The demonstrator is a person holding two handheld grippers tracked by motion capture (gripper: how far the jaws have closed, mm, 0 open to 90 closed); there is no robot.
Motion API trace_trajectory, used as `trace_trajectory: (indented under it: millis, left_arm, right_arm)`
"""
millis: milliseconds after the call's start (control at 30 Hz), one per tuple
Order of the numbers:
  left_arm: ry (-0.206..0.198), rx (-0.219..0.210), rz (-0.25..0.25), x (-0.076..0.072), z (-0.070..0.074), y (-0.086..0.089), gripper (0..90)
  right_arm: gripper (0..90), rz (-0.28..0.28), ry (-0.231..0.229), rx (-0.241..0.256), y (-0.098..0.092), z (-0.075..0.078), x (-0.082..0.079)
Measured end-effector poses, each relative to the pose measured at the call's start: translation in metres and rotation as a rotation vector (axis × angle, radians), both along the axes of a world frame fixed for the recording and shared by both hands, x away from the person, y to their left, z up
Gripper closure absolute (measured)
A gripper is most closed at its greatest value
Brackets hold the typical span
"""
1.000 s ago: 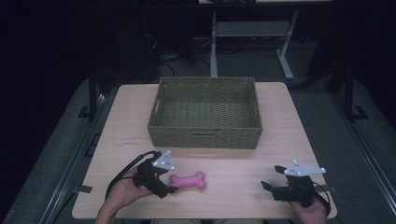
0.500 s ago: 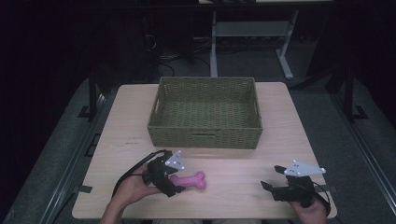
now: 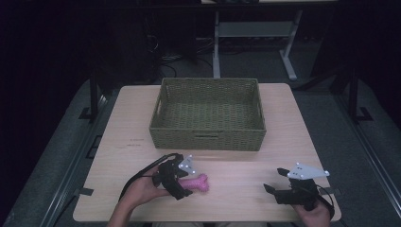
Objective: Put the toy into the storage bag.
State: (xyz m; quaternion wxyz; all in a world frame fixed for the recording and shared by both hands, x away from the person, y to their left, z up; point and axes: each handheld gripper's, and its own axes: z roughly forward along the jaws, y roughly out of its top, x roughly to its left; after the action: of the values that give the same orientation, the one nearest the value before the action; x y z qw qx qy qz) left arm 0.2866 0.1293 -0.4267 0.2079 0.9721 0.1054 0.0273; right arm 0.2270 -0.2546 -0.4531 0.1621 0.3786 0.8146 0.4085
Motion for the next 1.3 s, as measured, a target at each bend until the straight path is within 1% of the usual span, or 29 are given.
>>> trace_trajectory:
  millis: [167, 200, 300, 367, 400, 433, 467, 500, 567, 633, 800, 867, 933, 967, 1033, 1100, 1233, 1300]
  left_arm:
    - [0.009, 0.014, -0.010, 0.002, -0.003, -0.004, 27.2]
    - [0.009, 0.019, -0.021, 0.001, -0.003, -0.006, 30.2]
    - [0.008, 0.029, -0.024, 0.001, -0.004, -0.008, 32.4]
    - [0.004, 0.055, -0.034, 0.001, -0.006, -0.010, 35.3]
    - [0.004, 0.055, -0.034, 0.001, -0.006, -0.010, 36.5]
    - [0.003, 0.059, -0.042, 0.001, -0.006, -0.011, 39.6]
    - [-0.001, 0.062, -0.048, 0.000, -0.006, -0.011, 39.6]
    - [-0.006, 0.067, -0.054, 0.000, -0.006, -0.013, 41.6]
    - [-0.004, 0.070, -0.058, 0.000, -0.006, -0.013, 43.9]
    - [-0.002, 0.084, -0.062, 0.001, -0.007, -0.014, 44.7]
    - [-0.004, 0.091, -0.065, 0.003, -0.007, -0.016, 48.1]
    - [-0.004, 0.101, -0.069, 0.003, -0.008, -0.017, 49.3]
    - [-0.005, 0.110, -0.085, 0.003, -0.009, -0.019, 51.1]
    - [-0.008, 0.121, -0.086, 0.003, -0.009, -0.019, 52.6]
    - [-0.015, 0.125, -0.086, 0.003, -0.009, -0.020, 54.0]
    - [-0.024, 0.127, -0.091, 0.002, -0.009, -0.020, 57.3]
    - [-0.023, 0.129, -0.094, 0.003, -0.008, -0.021, 58.0]
    - [-0.012, 0.121, -0.095, 0.004, -0.007, -0.020, 58.3]
  right_arm:
    - [21.1, 0.003, -0.001, -0.001, 0.000, 0.000, 0.000]
    - [21.1, 0.003, -0.002, 0.002, 0.000, 0.000, 0.000]
    - [21.1, 0.003, -0.002, 0.001, 0.000, 0.000, 0.000]
    - [21.1, 0.004, -0.003, 0.002, 0.000, 0.000, 0.000]
    - [21.1, 0.004, -0.003, 0.002, 0.000, 0.000, 0.000]
    - [21.1, 0.005, -0.003, 0.002, 0.000, 0.000, 0.000]
    - [21.1, 0.005, -0.003, 0.002, 0.000, 0.000, 0.000]
    - [21.1, 0.006, -0.003, 0.002, 0.000, 0.001, -0.001]
    - [21.1, 0.006, -0.004, 0.000, 0.000, 0.001, -0.001]
    - [21.1, 0.007, -0.004, 0.002, 0.000, 0.001, -0.001]
    - [21.1, 0.008, -0.003, 0.000, 0.000, 0.001, -0.001]
    - [21.1, 0.008, -0.004, 0.001, 0.000, 0.001, -0.001]
    - [21.1, 0.008, -0.007, 0.006, 0.000, 0.001, -0.001]
    - [21.1, 0.011, -0.010, 0.008, -0.001, 0.001, -0.001]
    - [21.1, 0.011, -0.010, 0.009, -0.001, 0.001, -0.001]
    - [21.0, 0.010, -0.010, 0.012, -0.001, 0.002, -0.001]
    - [21.1, 0.010, -0.012, 0.013, -0.001, 0.002, -0.001]
    - [21.0, 0.011, -0.011, 0.013, -0.001, 0.002, -0.001]
